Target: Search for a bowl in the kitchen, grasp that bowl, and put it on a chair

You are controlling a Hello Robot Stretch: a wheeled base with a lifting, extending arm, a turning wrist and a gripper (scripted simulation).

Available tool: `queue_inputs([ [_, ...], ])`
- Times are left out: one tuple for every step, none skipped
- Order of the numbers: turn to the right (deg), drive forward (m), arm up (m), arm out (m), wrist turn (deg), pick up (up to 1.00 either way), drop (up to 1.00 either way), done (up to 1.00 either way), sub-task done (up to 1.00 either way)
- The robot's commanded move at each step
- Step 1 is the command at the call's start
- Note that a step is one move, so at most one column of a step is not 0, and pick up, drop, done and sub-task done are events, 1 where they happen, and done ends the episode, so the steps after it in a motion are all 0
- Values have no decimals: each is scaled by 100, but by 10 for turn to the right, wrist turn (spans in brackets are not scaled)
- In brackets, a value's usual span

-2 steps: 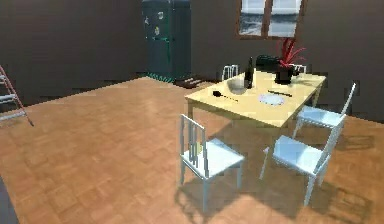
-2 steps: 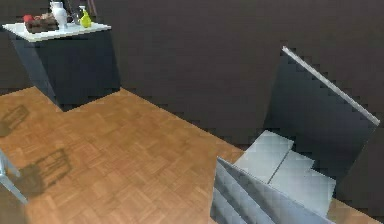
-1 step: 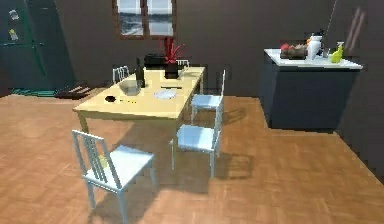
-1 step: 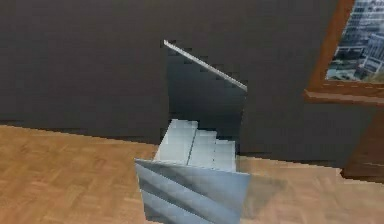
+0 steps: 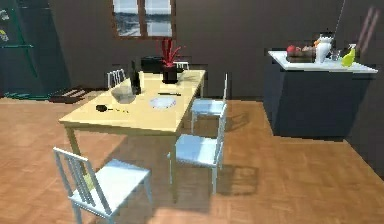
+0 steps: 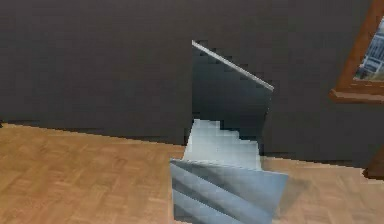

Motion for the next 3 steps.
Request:
queue_inputs([
  [0,85,0,0,0,0,0,0,0],
  [-450,0,0,0,0,0,0,0,0],
  [-450,0,0,0,0,0,0,0,0],
])
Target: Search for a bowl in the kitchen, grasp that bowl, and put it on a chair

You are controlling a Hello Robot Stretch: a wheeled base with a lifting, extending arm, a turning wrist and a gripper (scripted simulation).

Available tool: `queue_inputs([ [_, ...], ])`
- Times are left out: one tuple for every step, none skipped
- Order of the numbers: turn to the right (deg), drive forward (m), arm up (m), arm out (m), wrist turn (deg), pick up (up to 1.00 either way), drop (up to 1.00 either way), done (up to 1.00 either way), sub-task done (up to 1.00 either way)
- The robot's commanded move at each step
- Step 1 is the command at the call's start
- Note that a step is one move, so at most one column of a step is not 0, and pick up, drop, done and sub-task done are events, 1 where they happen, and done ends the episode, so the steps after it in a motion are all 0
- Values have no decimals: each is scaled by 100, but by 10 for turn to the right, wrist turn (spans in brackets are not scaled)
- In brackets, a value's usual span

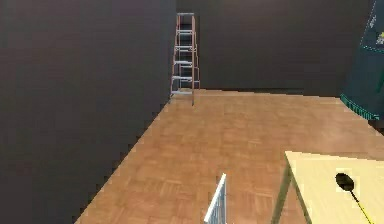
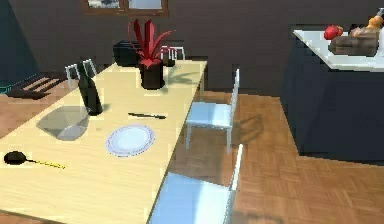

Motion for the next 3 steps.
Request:
queue_inputs([
  [-300,0,0,0,0,0,0,0,0],
  [450,0,0,0,0,0,0,0,0],
  [450,0,0,0,0,0,0,0,0],
])
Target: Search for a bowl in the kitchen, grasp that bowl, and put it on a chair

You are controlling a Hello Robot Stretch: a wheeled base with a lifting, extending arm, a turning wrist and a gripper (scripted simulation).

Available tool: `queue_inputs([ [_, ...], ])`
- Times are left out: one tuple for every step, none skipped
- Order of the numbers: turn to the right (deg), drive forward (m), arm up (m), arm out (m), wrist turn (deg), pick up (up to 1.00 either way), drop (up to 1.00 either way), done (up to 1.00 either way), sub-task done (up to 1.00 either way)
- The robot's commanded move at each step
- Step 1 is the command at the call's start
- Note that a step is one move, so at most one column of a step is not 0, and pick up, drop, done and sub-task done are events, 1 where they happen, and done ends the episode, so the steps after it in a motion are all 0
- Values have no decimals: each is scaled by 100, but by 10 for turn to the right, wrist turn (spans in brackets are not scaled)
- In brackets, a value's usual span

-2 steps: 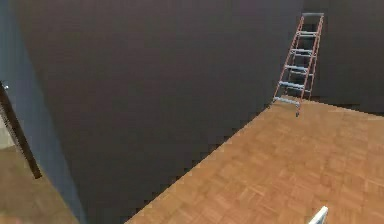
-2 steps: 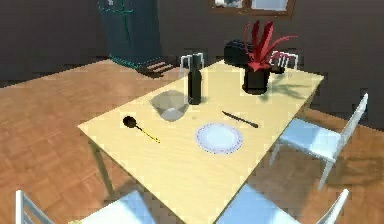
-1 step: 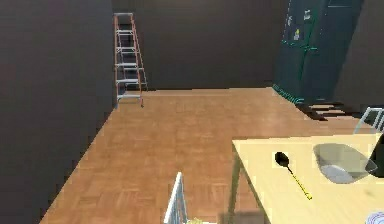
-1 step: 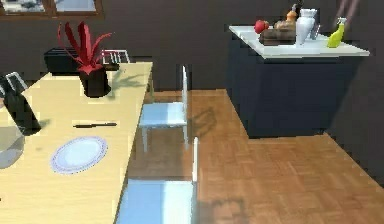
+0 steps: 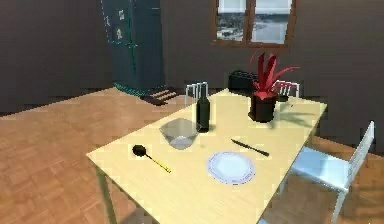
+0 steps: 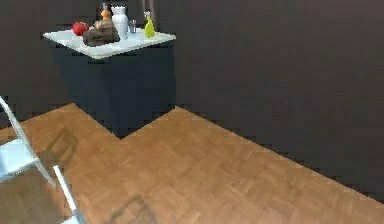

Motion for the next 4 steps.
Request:
queue_inputs([
  [450,0,0,0,0,0,0,0,0],
  [360,0,0,0,0,0,0,0,0],
  [0,55,0,0,0,0,0,0,0],
  [-360,0,0,0,0,0,0,0,0],
])
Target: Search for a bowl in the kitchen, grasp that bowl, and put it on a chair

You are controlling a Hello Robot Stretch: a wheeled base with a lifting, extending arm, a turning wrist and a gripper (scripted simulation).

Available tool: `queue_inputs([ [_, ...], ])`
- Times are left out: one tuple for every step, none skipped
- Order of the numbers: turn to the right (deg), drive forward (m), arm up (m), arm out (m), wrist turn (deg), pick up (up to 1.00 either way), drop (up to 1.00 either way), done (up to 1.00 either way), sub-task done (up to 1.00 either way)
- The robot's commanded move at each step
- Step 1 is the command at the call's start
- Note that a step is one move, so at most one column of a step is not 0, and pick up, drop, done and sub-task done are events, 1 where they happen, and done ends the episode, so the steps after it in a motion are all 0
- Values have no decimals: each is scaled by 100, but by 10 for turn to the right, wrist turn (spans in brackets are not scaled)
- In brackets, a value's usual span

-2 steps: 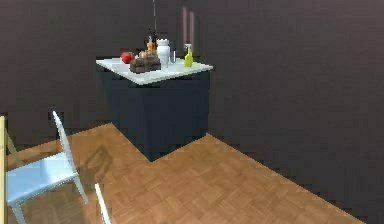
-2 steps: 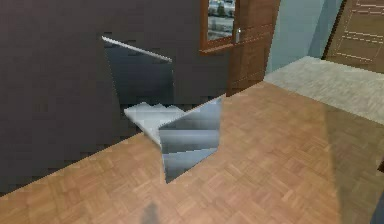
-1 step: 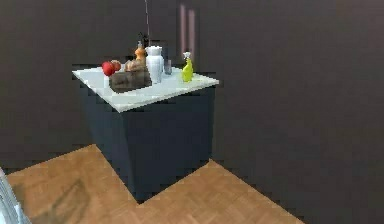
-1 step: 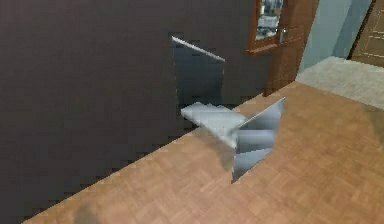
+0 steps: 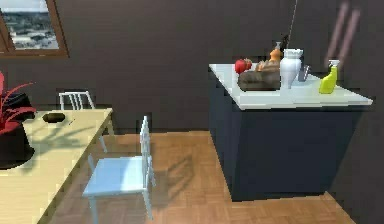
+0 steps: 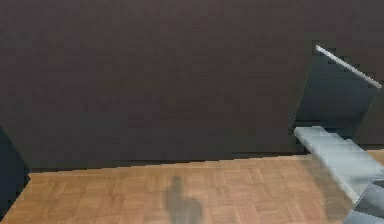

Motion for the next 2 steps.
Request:
queue_inputs([
  [0,55,0,0,0,0,0,0,0],
  [-450,0,0,0,0,0,0,0,0],
])
